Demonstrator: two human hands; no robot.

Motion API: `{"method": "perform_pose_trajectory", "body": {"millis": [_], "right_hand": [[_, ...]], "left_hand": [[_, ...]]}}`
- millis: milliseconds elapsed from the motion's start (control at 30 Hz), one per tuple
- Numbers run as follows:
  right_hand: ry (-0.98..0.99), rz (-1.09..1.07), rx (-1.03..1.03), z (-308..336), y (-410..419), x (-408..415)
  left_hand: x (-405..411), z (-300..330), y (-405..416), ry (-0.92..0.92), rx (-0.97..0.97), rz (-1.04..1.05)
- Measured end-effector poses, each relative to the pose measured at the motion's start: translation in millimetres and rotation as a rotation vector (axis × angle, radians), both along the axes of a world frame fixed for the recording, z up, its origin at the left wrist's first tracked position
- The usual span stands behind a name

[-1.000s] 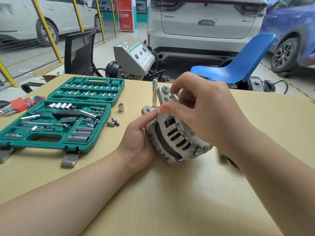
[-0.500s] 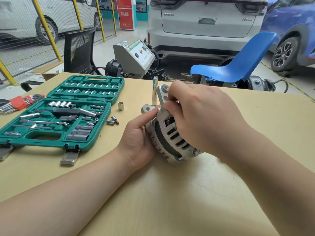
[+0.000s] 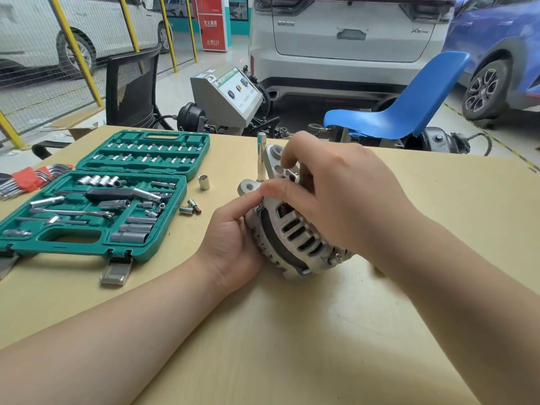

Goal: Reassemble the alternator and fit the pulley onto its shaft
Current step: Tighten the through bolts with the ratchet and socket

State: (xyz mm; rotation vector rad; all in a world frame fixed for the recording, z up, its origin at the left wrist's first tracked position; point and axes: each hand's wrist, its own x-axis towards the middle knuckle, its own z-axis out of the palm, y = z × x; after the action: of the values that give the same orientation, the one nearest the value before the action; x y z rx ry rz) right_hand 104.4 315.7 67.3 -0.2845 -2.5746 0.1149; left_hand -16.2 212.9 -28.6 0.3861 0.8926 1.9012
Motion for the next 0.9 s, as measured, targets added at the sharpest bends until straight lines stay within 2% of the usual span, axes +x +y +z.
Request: {"method": "perform_pose_trajectory", "body": {"millis": [67,200,433,533,667,767,900], "right_hand": [[-0.028,0.124,-0.103,5.1,4.8,3.6],[-0.103,0.156,-0.072,12.4,12.4,7.7],[-0.032,-0.059,0.242,-2.2,-5.5,1.5],[0.017,-0.15,0.204,-5.5,-6.9,-0.5],[-0.006,-0.17,0.17,-5.0,-2.8,-0.8],[0.006,-0.101,0.154,0.6,1.7,1.5],[-0.071,0.055,0.106,9.8,8.7,8.0]], "left_hand": [[0.0,0.5,0.3,-0.005,-0.002,0.001],[0.7,1.1,1.5,-0.03,-0.015,0.008],[2.2,3.1,0.6,-0.036,0.028,-0.014],[1.3,2.0,0.5,-0.029,0.018,-0.012],[0.4,0.5,0.1,-0.009,0.011,-0.01],[0.1,-0.3,0.5,-0.01,0.017,-0.013],[-0.7,-1.1,1.6,-0.019,-0.007,-0.001]]}}
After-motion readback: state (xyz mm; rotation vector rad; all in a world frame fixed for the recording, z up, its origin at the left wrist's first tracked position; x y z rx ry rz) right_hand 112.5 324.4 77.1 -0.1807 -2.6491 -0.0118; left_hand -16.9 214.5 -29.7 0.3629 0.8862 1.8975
